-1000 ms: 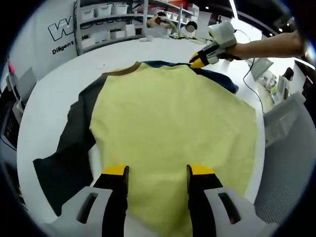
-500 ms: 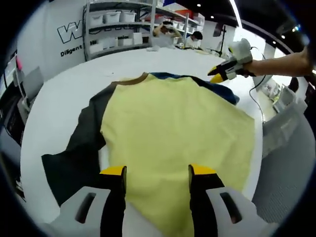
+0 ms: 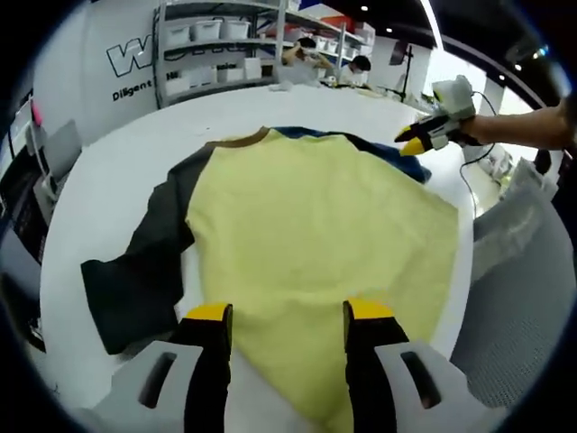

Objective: Fold the garment on the visible template until the final outline fits inside the template.

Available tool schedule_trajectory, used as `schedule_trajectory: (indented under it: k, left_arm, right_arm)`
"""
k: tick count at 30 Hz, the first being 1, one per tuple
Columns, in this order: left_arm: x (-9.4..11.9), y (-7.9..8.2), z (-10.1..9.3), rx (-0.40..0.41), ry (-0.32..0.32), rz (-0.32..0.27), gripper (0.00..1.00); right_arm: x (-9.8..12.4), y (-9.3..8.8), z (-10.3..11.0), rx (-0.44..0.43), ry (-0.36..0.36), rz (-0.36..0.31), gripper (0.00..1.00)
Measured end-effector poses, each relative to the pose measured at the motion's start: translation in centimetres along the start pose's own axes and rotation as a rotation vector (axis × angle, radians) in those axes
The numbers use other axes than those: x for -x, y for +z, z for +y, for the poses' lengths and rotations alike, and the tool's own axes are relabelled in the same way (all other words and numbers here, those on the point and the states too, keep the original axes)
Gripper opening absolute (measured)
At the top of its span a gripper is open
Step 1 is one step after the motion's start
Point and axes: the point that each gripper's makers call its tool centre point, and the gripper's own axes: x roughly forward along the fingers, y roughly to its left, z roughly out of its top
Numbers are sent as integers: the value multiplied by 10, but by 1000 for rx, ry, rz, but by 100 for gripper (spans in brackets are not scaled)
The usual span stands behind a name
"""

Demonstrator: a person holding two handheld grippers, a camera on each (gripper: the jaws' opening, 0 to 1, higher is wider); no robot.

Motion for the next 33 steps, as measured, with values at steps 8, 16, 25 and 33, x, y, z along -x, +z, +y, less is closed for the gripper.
schedule_trajectory:
  k: [8,16,25,33]
  left_arm:
    - [12,-15,1,17,18,15,46]
    - [27,-39,-1,17,24,57,39]
    - [37,-57,-10,42,17,84,33]
    - [35,-61,-15,33,24,77,28]
  right_arm:
    - [17,-18,38,-10,62,9,24]
    - [28,-47,70,10,125,66,21]
    - [29,-63,81,-34,151,98,14]
    - [28,-71,88,-4,145,95,4]
